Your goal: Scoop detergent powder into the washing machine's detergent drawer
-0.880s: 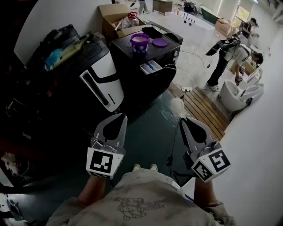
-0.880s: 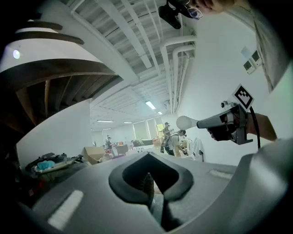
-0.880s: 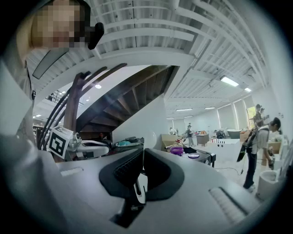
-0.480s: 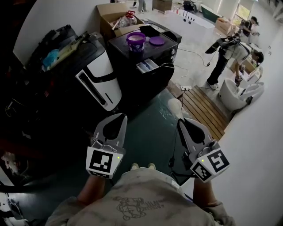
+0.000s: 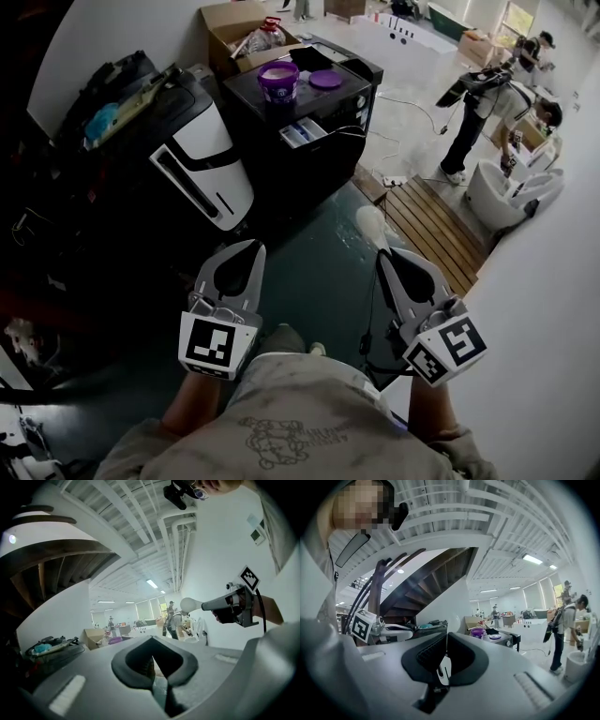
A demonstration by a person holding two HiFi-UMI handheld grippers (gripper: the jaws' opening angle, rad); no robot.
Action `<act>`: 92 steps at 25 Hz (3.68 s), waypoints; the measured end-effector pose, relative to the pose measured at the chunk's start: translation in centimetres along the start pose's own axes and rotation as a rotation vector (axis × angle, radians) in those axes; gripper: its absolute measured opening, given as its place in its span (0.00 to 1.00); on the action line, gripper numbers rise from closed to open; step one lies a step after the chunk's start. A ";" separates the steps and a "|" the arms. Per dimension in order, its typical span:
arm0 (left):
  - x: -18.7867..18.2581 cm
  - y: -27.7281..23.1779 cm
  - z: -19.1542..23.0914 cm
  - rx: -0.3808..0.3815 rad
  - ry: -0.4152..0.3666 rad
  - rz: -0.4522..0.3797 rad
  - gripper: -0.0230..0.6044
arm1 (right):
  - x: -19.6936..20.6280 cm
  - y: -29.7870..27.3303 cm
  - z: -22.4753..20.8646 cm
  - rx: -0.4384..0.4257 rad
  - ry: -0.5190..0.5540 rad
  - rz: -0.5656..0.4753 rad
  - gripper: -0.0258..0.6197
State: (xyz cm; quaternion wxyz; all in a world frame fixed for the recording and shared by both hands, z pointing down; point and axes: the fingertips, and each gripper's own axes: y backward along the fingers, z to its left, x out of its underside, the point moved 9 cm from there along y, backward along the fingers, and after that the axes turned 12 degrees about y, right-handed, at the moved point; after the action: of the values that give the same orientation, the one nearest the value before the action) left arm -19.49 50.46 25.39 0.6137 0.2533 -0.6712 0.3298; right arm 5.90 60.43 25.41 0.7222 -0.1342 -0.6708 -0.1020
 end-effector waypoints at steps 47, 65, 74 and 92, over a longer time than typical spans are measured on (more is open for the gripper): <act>-0.6 -29.2 27.0 0.055 0.042 0.050 0.04 | 0.6 -36.6 -15.8 -0.014 0.036 0.209 0.09; -0.3 -38.8 31.7 -0.017 0.054 0.071 0.04 | 2.2 -46.3 -24.9 -0.099 0.022 0.284 0.09; -0.9 -47.4 33.8 -0.128 0.100 0.107 0.04 | 3.1 -54.0 -33.6 -0.232 0.053 0.328 0.09; -0.7 -54.8 36.3 -0.437 0.142 0.153 0.04 | 4.7 -67.4 -41.4 -0.594 0.150 0.342 0.09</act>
State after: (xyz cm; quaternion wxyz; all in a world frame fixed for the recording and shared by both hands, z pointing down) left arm -2.45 -12.76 30.86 0.6728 0.0390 -0.6989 0.2394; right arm 23.23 -16.66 31.30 0.7056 -0.4410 -0.5246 -0.1799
